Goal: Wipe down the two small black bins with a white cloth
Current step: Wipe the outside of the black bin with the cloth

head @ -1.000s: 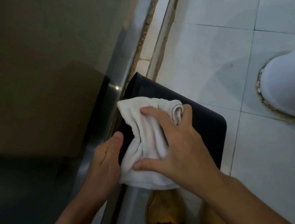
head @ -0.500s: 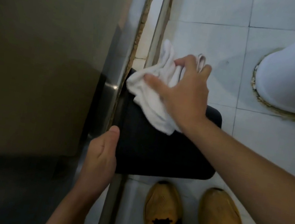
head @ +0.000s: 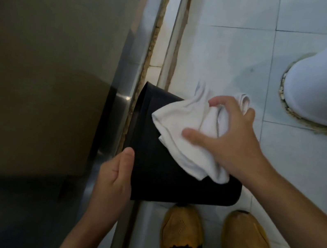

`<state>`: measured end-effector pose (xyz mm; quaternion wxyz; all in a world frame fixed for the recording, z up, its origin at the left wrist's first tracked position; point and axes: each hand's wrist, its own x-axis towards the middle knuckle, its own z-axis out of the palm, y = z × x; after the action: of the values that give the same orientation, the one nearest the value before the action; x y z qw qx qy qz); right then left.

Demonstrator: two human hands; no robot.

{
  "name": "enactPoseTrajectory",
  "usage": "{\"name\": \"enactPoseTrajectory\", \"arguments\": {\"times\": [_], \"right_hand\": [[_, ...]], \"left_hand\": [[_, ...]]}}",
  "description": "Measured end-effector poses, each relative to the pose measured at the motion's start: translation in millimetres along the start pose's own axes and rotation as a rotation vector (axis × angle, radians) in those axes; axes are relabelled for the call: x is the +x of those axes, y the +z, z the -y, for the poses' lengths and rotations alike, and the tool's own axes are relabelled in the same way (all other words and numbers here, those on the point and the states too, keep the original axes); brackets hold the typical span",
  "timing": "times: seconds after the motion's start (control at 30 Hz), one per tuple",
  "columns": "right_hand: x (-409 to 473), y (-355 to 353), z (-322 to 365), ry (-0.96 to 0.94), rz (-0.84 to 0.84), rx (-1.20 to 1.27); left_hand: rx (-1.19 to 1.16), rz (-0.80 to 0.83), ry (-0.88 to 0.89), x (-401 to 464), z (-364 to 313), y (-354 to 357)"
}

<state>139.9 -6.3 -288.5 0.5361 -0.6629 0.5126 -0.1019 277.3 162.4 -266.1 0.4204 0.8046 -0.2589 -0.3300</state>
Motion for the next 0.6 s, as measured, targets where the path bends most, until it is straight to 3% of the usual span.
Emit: {"name": "enactPoseTrajectory", "arguments": {"times": [0.1,0.17,0.23,0.37,0.43,0.5,0.6], "right_hand": [[-4,-22,2,0.005,0.291,-0.094],[-2,-33,4,-0.023,0.392,-0.210],[1,-34,2,-0.072,0.359,-0.378],[6,-26,-1,-0.280,0.046,-0.856],[12,-26,-5,-0.401,-0.053,-0.944],[17,-27,-4,-0.499,0.015,-0.936],[33,-29,-2,-0.685,0.294,-0.920]], "left_hand": [[0.030,-0.012,0.001,2,0,0],[0.031,-0.024,-0.004,2,0,1],[0.018,-0.038,-0.008,2,-1,2],[0.013,-0.032,-0.007,4,-3,2],[0.014,-0.034,-0.012,4,-2,2],[0.018,-0.036,-0.020,2,-1,2],[0.020,-0.035,-0.015,-1,-2,2]]}}
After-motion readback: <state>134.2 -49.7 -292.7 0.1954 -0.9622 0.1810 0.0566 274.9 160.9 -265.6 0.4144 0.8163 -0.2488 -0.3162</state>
